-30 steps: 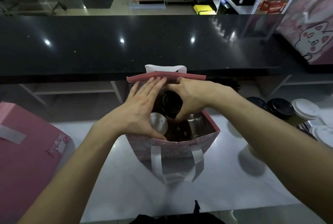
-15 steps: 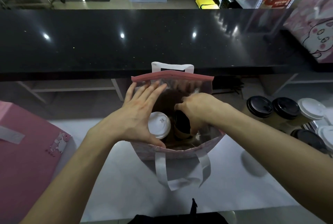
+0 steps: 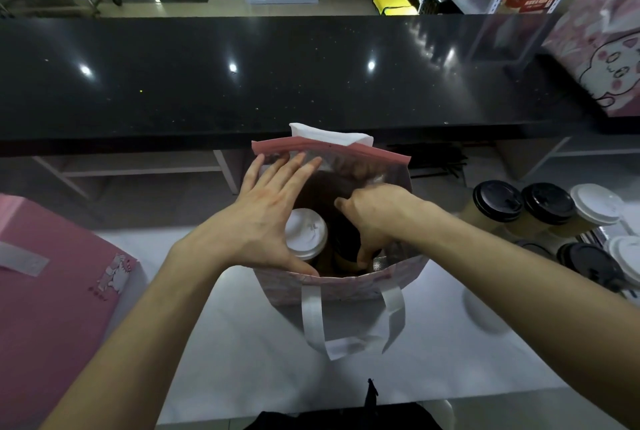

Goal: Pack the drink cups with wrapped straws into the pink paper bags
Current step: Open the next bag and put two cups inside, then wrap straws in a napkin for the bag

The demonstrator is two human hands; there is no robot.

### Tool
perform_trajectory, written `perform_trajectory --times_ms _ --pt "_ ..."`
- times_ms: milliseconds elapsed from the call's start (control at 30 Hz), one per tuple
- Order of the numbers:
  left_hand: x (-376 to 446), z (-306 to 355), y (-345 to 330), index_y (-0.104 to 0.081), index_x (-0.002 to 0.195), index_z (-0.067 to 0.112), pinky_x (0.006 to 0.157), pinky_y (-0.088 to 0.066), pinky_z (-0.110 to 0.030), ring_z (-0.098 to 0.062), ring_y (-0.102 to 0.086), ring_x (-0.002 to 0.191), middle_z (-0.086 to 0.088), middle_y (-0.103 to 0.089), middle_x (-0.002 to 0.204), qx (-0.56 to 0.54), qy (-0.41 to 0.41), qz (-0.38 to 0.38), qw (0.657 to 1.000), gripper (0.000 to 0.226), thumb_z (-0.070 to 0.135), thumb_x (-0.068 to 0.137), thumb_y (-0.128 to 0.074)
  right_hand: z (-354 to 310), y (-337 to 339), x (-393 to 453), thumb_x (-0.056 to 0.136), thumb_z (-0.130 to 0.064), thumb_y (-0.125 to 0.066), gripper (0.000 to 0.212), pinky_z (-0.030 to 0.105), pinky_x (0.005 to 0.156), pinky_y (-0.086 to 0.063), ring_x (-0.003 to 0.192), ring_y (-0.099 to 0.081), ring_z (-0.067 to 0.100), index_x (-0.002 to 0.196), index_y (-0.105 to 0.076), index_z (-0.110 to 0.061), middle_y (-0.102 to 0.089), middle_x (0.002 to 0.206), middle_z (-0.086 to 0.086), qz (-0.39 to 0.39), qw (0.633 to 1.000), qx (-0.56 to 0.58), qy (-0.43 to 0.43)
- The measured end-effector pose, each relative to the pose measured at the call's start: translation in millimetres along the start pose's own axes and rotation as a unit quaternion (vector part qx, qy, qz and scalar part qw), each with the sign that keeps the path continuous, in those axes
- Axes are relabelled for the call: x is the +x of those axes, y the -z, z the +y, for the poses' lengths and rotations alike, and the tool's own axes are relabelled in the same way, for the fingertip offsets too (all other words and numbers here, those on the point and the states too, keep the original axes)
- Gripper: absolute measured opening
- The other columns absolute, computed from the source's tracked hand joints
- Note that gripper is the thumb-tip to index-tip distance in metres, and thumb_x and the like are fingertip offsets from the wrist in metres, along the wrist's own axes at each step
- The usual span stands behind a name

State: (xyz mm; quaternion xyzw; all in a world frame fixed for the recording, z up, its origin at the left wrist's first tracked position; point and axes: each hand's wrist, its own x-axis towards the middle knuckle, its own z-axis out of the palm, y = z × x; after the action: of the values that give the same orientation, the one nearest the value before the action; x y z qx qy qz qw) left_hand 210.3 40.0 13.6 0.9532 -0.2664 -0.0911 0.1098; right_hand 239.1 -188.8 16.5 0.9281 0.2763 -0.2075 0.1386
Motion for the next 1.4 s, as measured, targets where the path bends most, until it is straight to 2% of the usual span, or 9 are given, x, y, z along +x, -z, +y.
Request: perform_trajectory --times_ms 133,233,300,367,467,733,900,1200,1400 --pt "-2.4 2.0 2.7 0.020 0.171 0.038 0.130 0.026 -0.046 -0.016 0.023 0.167 0.005 0.021 0.182 0.014 -0.001 0.003 1.000 0.152 0.091 0.066 -0.077 -1.9 -2.1 -3.6 0.075 -0.062 -0.093 0.091 0.032 0.066 -0.047 0.086 -0.060 0.021 0.146 -0.056 -0.019 -0.067 0.105 0.002 0.015 1.000 -0.011 0.003" --pt "-5.1 7.0 9.5 -0.004 0.174 0.035 0.133 0.020 -0.045 -0.019 0.006 0.169 0.001 -0.001 0.183 0.023 0.000 0.014 1.000 0.131 0.084 0.076 -0.076 -2.3 2.8 -13.2 0.075 -0.067 -0.090 0.092 0.036 0.080 -0.058 0.102 -0.069 0.025 0.147 -0.056 -0.023 -0.072 0.121 0.002 0.035 0.999 0.004 0.004" --pt "-7.6 13.1 18.0 -0.027 0.170 0.035 0.135 -0.004 -0.045 -0.021 -0.020 0.164 0.003 -0.028 0.177 0.033 0.003 0.036 0.999 0.104 0.070 0.086 -0.077 1.9 10.9 -25.2 0.080 -0.069 -0.084 0.088 0.041 0.093 -0.060 0.115 -0.068 0.027 0.150 -0.055 -0.025 -0.070 0.132 0.002 0.065 0.997 0.030 0.002" --pt "-8.7 20.9 28.8 -0.044 0.163 0.037 0.122 -0.038 -0.037 -0.017 -0.048 0.147 0.007 -0.052 0.162 0.028 0.010 0.052 0.998 0.082 0.060 0.092 -0.078 10.4 19.5 -42.0 0.089 -0.066 -0.076 0.079 0.044 0.102 -0.056 0.125 -0.065 0.026 0.154 -0.052 -0.027 -0.067 0.142 0.001 0.106 0.992 0.066 -0.007" --pt "-2.0 42.1 43.7 -0.055 0.153 0.038 0.104 -0.054 -0.031 -0.013 -0.062 0.131 0.010 -0.066 0.147 0.013 0.000 0.049 0.999 0.063 0.055 0.096 -0.076 26.9 26.8 -74.0 0.094 -0.061 -0.074 0.071 0.043 0.106 -0.054 0.131 -0.062 0.023 0.155 -0.054 -0.030 -0.064 0.145 -0.003 0.163 0.977 0.135 -0.034" --pt "69.1 146.0 49.4 -0.057 0.152 0.033 0.108 -0.050 -0.041 -0.017 -0.061 0.134 0.008 -0.066 0.143 0.060 -0.077 0.050 0.994 0.052 0.049 0.103 -0.069 105.6 -15.8 -170.3 0.098 -0.060 -0.071 0.067 0.042 0.114 -0.048 0.141 -0.054 0.018 0.157 -0.051 -0.036 -0.059 0.154 -0.010 0.215 0.937 0.218 -0.168" --pt "131.5 215.4 29.9 -0.049 0.158 0.034 0.113 -0.048 -0.042 -0.020 -0.057 0.140 0.007 -0.058 0.154 0.102 -0.083 0.039 0.991 0.057 0.053 0.106 -0.063 181.9 -71.5 -217.9 0.098 -0.054 -0.070 0.060 0.043 0.104 -0.051 0.135 -0.058 0.023 0.153 -0.055 -0.033 -0.064 0.147 -0.004 0.199 0.921 0.226 -0.246" --pt "238.2 322.7 -40.2 -0.047 0.158 0.030 0.097 -0.057 -0.044 -0.026 -0.064 0.129 0.001 -0.060 0.147 0.155 0.052 0.026 0.986 0.061 0.058 0.105 -0.060 370.1 -202.4 -250.9 0.103 -0.036 -0.061 0.038 0.049 0.097 -0.057 0.121 -0.066 0.035 0.135 -0.062 -0.016 -0.070 0.135 0.009 0.162 0.923 0.180 -0.300" --pt "265.2 371.7 -67.0 -0.047 0.158 0.029 0.089 -0.059 -0.043 -0.026 -0.065 0.126 0.002 -0.060 0.145 0.152 0.116 0.007 0.982 0.060 0.058 0.107 -0.057 431.3 -296.1 -223.4 0.099 -0.030 -0.065 0.027 0.038 0.082 -0.057 0.102 -0.070 0.037 0.116 -0.074 -0.011 -0.075 0.113 0.014 0.120 0.905 0.267 -0.310"
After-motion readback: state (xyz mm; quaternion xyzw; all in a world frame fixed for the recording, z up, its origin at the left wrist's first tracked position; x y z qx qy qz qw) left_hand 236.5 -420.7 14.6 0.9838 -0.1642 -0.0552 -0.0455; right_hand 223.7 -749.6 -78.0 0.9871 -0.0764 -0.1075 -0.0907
